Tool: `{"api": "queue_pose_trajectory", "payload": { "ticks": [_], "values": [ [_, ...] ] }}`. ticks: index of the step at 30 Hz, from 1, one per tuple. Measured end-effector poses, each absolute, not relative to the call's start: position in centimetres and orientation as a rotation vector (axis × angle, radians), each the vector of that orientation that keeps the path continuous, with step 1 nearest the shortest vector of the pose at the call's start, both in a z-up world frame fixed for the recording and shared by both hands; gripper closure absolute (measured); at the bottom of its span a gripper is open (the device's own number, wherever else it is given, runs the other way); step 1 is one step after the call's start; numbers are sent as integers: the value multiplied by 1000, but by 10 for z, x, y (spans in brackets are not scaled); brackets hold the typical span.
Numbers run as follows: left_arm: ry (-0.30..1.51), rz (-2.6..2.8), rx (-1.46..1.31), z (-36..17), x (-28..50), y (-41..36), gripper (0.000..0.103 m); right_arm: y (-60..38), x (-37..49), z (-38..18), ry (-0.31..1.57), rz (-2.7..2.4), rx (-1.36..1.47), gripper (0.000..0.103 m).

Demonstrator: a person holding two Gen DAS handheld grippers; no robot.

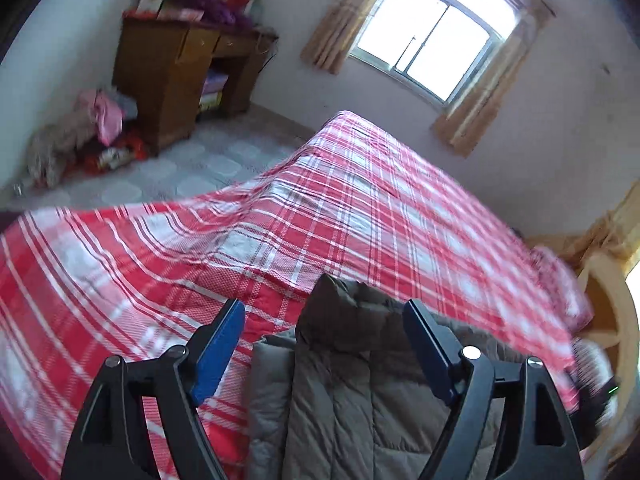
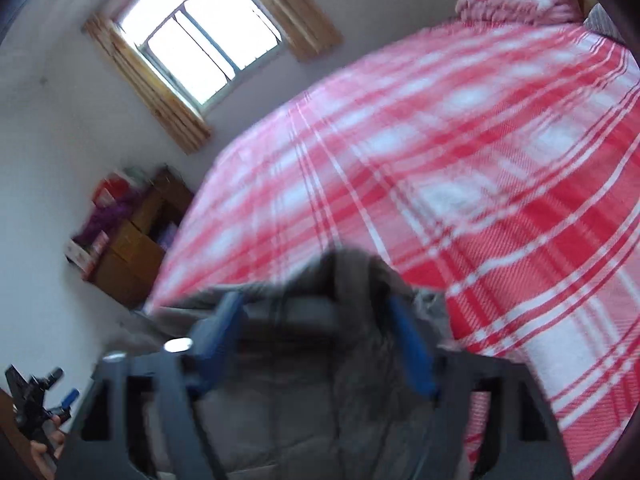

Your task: Fold large clothes

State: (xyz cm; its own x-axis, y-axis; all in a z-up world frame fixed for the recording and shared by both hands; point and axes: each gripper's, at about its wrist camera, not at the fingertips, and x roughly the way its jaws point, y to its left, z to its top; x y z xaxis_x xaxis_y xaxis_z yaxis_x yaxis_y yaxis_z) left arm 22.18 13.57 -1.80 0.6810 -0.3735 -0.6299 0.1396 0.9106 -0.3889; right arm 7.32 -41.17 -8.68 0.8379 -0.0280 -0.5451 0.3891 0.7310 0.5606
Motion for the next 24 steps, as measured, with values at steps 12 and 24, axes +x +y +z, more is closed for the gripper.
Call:
{"api": "queue_pose_trajectory", "payload": {
  "ticks": [12, 24],
  "values": [
    [732, -408, 147, -53, 194, -49, 22, -273, 120, -11, 601, -58, 101, 49],
    [839, -314, -39, -127, 248, -43, 16, -284, 180, -116, 775, -126, 119, 49]
  ]
}}
